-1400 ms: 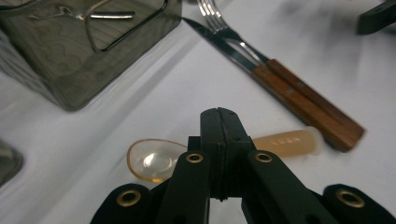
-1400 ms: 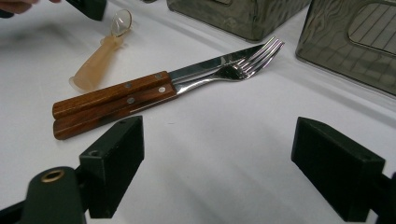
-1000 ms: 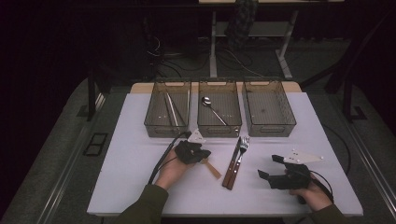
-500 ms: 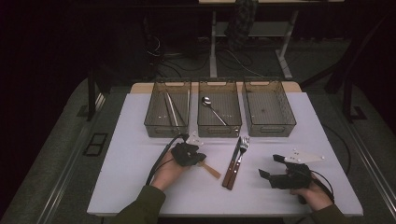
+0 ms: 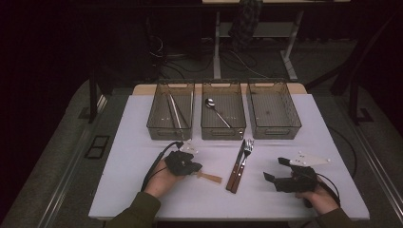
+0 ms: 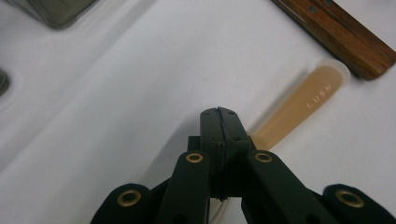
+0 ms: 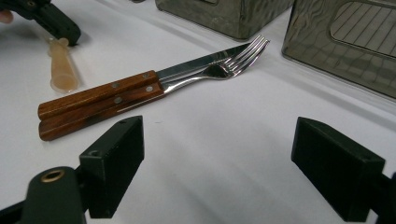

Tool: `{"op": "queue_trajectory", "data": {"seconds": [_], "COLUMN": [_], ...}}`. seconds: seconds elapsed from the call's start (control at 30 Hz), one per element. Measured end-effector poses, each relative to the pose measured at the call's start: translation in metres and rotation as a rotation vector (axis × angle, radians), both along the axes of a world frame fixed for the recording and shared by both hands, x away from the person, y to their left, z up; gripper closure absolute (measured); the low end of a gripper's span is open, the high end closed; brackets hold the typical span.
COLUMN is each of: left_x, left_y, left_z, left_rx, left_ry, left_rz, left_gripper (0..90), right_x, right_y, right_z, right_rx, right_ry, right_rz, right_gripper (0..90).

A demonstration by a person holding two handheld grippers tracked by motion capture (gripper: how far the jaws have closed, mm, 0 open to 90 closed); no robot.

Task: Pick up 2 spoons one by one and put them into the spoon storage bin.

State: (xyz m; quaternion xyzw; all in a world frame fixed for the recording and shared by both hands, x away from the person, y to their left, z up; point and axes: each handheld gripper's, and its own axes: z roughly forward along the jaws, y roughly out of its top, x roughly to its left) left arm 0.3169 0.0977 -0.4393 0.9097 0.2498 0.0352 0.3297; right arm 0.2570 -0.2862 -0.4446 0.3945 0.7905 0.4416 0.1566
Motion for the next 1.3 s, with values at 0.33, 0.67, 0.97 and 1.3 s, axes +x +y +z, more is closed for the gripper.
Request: {"op": "queue_trajectory", "data": {"seconds": [0.33,0.67,0.97,1.3], "left_x": [-0.018,-0.019,-0.021,-0.023], "left_y": [0.021,0.027,0.016,-0.024], "left_z": [0.001,0.003,0.018,0.010], "left_rx": [0.001,-0.017,-0.148,-0.096], "left_ry": [0.030,0.000,-0.078,-0.074], "left_rz": [0.006,0.008,-0.069,-0.184], "left_gripper": [89.5,88.7,63.8,59.2], "right_x": [0.000,-0.001,-0.001,-0.001], "right_y": [0.000,0.000,0.000,0.000], "right_z": [0.000,0.000,0.001,0.001], "right_rx": [-0.002,-0.003,-0.001,-0.001], "right_ry": [0.001,-0.004,-0.007,-0.007], "right_rz": [-0.002,-0.001,-0.002,-0.001], "right_gripper": [16.9,16.9,16.9,16.9]}}
